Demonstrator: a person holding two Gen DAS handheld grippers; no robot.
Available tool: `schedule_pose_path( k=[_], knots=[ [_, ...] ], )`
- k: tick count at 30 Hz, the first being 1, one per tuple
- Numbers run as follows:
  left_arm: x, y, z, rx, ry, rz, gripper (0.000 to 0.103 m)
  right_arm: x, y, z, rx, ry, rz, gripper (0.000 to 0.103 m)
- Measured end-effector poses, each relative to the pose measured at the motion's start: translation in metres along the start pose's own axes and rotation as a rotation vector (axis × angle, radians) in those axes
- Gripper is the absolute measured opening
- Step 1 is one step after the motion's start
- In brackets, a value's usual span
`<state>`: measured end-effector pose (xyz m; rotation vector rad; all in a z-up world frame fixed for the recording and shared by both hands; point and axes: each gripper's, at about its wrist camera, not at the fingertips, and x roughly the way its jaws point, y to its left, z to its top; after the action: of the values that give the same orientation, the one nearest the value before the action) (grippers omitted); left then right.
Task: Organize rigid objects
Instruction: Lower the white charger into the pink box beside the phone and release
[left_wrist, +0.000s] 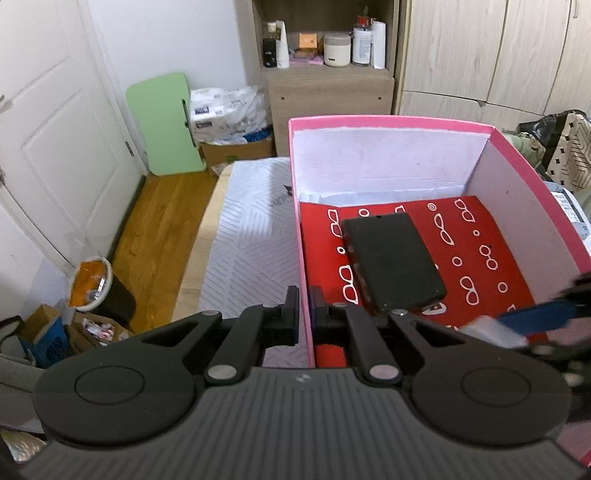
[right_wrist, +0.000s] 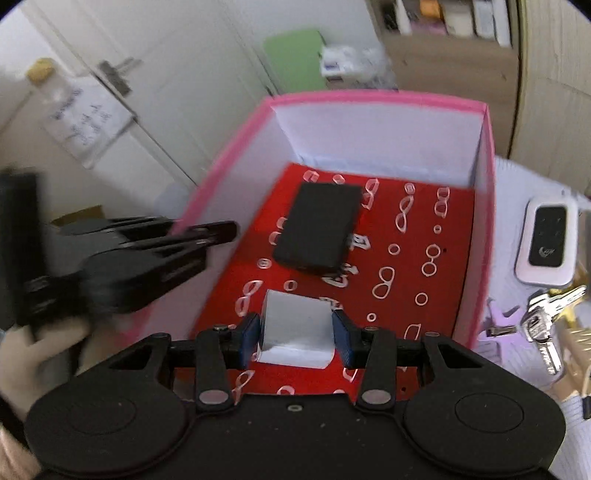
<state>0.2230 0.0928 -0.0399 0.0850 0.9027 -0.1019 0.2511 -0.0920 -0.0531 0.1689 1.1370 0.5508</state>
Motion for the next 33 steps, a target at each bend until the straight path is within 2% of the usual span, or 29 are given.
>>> schedule_pose_path(
  k=[3, 7, 12, 17, 23, 25, 28, 33],
  knots=[
    [0.002, 0.005, 0.001, -0.041, 0.001, -0.026, 0.006, 0.017, 0.002, 0.007, 0.015, 0.016, -0.020, 0.048],
    [0.002, 0.000, 0.000, -0.011, 0.007, -0.005, 0.006, 0.032, 0.007, 0.012, 0.045, 0.035, -0.011, 0.048],
    [0.002, 0.000, 0.000, -0.011, 0.008, 0.004, 0.006, 0.036, 0.009, 0.017, 0.068, -0.011, -0.022, 0.051],
    [0.001, 0.002, 0.000, -0.015, 0.007, -0.002, 0.006, -0.005, 0.009, 0.005, 0.056, -0.091, 0.002, 0.052],
    [0.001, 0.001, 0.001, -0.004, 0.008, 0.008, 0.007, -0.075, 0.007, -0.028, 0.035, -0.211, 0.032, 0.052],
    [0.001, 0.000, 0.001, -0.001, 0.008, 0.012, 0.007, -0.091, 0.002, -0.041, 0.037, -0.233, 0.019, 0.052],
    [0.002, 0.001, 0.001, -0.006, 0.009, 0.002, 0.006, -0.104, -0.017, -0.060, 0.099, -0.241, 0.051, 0.052],
    [0.003, 0.003, 0.001, -0.015, 0.011, -0.019, 0.006, -0.120, -0.039, -0.089, 0.111, -0.305, -0.033, 0.052]
  ],
)
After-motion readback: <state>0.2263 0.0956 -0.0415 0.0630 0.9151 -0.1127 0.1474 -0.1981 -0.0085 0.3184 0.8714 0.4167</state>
